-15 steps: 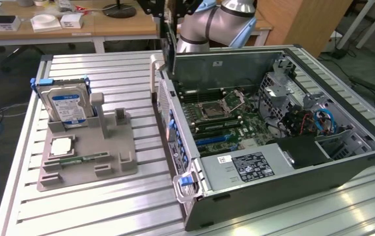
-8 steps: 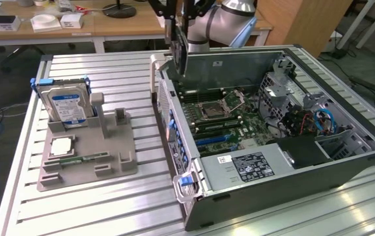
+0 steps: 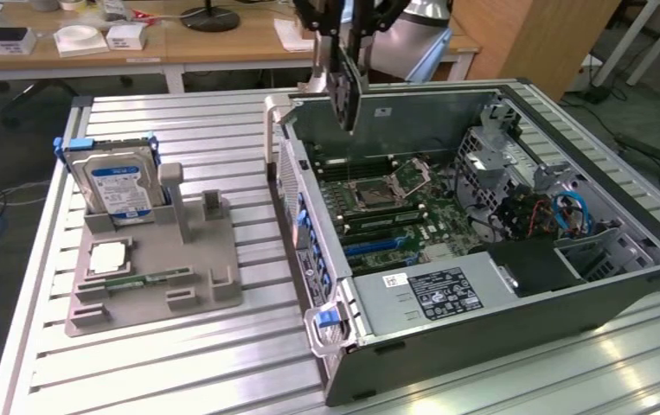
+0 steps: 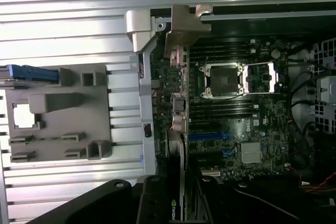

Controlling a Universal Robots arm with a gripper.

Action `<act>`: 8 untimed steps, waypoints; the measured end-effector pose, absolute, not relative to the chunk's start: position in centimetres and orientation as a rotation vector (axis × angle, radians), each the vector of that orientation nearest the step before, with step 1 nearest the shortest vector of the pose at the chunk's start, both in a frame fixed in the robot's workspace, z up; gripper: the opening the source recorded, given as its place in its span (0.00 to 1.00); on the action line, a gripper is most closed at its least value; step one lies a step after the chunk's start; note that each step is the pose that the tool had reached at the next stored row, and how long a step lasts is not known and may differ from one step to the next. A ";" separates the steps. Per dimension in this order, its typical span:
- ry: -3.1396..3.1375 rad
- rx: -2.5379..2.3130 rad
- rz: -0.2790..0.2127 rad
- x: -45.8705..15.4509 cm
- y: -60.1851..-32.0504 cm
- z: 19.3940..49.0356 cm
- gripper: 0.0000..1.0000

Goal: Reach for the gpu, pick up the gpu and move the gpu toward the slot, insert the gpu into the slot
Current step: 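Pick up the gpu and move the gpu toward the slot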

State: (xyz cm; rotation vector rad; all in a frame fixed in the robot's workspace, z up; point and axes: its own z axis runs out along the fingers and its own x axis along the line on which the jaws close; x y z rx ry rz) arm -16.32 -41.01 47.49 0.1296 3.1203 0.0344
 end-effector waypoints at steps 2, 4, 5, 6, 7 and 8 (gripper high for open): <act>3.120 0.129 0.034 -15.6 -41.0 47.4 0.26; 3.120 0.130 0.034 -14.8 -41.0 47.4 0.26; 3.120 0.130 0.034 -14.4 -41.0 47.3 0.26; 3.120 0.129 0.034 -13.9 -41.0 47.3 0.26; 3.120 0.130 0.034 -13.5 -41.0 47.3 0.26; 3.120 0.130 0.034 -13.0 -41.0 47.3 0.26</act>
